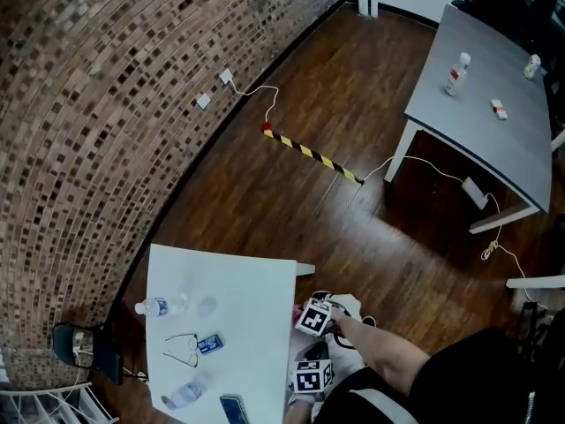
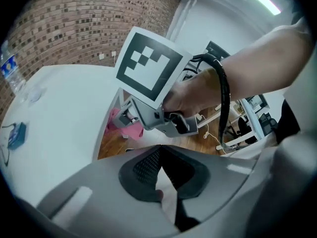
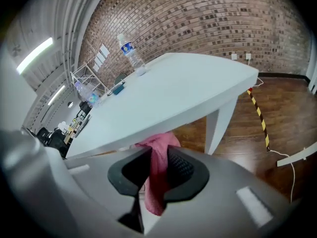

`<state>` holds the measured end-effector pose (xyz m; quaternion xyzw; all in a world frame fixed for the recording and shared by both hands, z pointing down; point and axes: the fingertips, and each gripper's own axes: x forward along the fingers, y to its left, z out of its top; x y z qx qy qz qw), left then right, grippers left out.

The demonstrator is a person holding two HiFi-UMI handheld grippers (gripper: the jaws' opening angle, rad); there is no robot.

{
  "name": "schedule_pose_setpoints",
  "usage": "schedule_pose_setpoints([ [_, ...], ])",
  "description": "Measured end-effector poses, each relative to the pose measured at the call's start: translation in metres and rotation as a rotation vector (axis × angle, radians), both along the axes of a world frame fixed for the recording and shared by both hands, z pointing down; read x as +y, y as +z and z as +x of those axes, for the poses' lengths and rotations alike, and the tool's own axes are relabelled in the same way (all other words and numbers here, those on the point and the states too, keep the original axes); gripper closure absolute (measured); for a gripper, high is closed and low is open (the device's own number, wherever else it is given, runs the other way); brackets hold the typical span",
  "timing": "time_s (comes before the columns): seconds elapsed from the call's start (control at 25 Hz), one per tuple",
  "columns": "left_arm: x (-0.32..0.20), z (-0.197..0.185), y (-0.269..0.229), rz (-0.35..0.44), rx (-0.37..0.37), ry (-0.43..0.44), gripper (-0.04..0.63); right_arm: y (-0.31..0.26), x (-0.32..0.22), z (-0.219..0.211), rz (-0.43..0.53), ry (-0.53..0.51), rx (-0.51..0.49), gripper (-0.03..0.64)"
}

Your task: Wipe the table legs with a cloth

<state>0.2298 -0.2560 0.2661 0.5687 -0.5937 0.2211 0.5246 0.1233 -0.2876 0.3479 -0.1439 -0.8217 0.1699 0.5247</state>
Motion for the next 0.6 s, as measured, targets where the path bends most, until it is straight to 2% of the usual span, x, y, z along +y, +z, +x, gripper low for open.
schedule_pose_setpoints([
  [0.16,-0.059,-0.029,-0.001,-0.007,-0.005,0.062,0.594,-0.004,-0.066,-0.014,-0.008,0.036,0.045,0.557],
  [0.28,-0.093,-0.049,-0.008,-0.006,-0.011,0.066,0.594,-0.001,-0.106,-0.022,-0.04,0.097,0.059,0.557],
  [0.4,-0.115,-0.062,-0.007,-0.032,-0.031,0.052,0.594,-0.006,-0.132,-0.036,-0.169,0.202,0.035,0.557],
  [0.52,-0.132,-0.071,-0.003,-0.062,-0.092,0.003,0.594,-0.01,-0.14,-0.042,-0.245,0.161,-0.017,0.557],
  [0.6,-0.139,-0.076,-0.005,-0.101,-0.131,-0.015,0.594,-0.011,-0.148,-0.042,-0.278,0.171,-0.009,0.557],
])
